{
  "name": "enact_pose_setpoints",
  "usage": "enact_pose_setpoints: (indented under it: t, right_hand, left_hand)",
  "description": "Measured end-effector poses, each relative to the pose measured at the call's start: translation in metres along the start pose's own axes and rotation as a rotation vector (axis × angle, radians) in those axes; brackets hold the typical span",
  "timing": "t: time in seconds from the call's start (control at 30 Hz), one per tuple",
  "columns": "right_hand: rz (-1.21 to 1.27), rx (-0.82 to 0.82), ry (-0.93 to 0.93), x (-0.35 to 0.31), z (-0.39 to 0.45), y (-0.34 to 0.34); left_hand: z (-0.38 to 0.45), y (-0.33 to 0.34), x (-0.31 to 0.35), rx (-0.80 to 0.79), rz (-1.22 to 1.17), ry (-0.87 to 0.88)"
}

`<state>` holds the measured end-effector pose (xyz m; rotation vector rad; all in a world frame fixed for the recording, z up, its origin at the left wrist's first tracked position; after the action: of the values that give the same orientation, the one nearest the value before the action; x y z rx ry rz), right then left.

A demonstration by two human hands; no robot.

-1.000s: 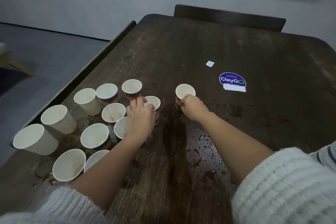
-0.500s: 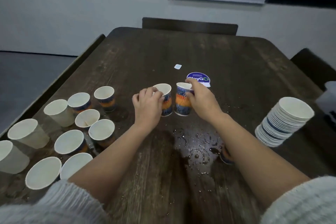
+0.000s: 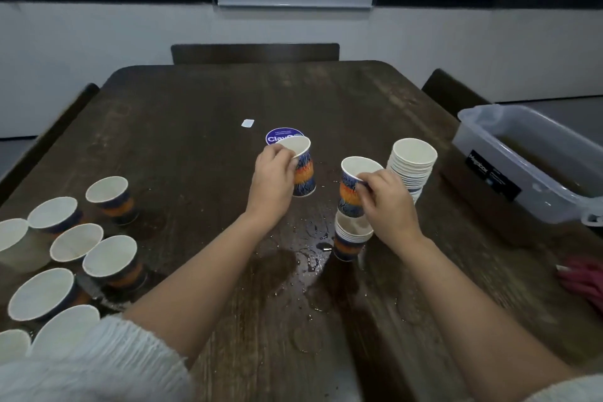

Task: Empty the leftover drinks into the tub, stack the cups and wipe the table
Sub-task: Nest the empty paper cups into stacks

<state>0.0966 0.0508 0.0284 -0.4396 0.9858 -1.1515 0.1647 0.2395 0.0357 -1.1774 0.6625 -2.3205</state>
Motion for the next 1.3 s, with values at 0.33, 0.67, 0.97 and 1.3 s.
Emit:
enact_pose_setpoints:
  t: [0.33, 0.67, 0.97, 1.3]
  right_hand:
    - [-0.035, -0.183, 0.037, 0.032, -0.05, 0.028]
    - [0.273, -0.309, 0.361, 0.05, -0.072, 0.044]
    - [0.231, -0.195, 0.185, 0.041, -0.058, 0.032]
    - [0.053, -0.386, 0.16, 0.054, -0.079, 0.065]
  left_hand:
    - [0.004, 0.017, 0.04, 0.015, -0.13, 0.141]
    - [-0.022, 0.056, 0.05, -0.181, -0.18, 0.288]
    - [-0.05, 0.1, 0.034, -0.607, -0.091, 0.231]
    - [-0.078, 0.127, 0.007, -0.785, 0.33, 0.283]
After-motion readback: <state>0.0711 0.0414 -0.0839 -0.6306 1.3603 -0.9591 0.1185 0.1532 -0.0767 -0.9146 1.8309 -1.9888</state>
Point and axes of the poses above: each hand's wrist, its own z-axis towards the middle knuckle, its own y-axis out of the palm, x = y × z, the point moved 7 cm from there along z, towards the middle knuckle, and after that the axes turned 8 degrees about y, right-handed, at the moved point
